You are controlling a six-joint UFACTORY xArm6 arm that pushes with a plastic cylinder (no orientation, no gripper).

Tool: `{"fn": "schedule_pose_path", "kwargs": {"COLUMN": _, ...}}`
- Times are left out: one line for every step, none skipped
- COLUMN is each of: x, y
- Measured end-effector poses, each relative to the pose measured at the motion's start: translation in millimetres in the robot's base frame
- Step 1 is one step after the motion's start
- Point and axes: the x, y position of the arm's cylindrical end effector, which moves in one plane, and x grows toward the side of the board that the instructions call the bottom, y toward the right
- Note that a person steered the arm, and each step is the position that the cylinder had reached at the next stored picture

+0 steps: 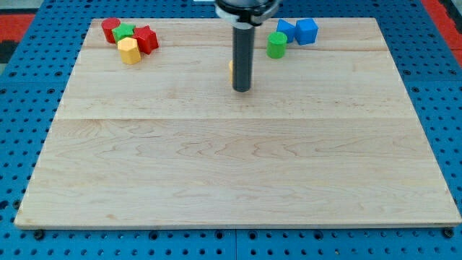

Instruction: Move the yellow heart left a bit upwards

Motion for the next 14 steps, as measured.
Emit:
{"fn": "schedule_pose_path", "kwargs": {"x": 0, "y": -34}}
{"fn": "schedule_pose_path", "kwargs": {"x": -2, "y": -52}}
{"fn": "schedule_pose_path", "kwargs": {"x": -5, "y": -63}}
{"fn": "schedule_pose_path", "kwargs": {"x": -9, "y": -71}}
{"fn": "schedule_pose_path", "kwargs": {"x": -12, "y": -79}}
{"fn": "schedule_pose_path", "kwargs": {"x": -16, "y": -86}}
{"fn": "schedule_pose_path", "kwargs": {"x": -19, "y": -93}}
{"fn": "schedule_pose_path", "kwargs": {"x": -21, "y": -99}}
{"fn": "schedule_pose_path", "kwargs": {"x": -22, "y": -103}}
{"fn": "schedule_pose_path", "kwargs": {"x": -24, "y": -107}}
{"fn": "schedule_pose_path", "kwargs": {"x": -11, "y": -65}}
{"fn": "schedule_pose_path", "kwargs": {"x": -11, "y": 3}}
{"fn": "schedule_pose_path", "kwargs": {"x": -16, "y": 44}}
{"fn": "schedule_pose_path", "kwargs": {"x": -17, "y": 99}}
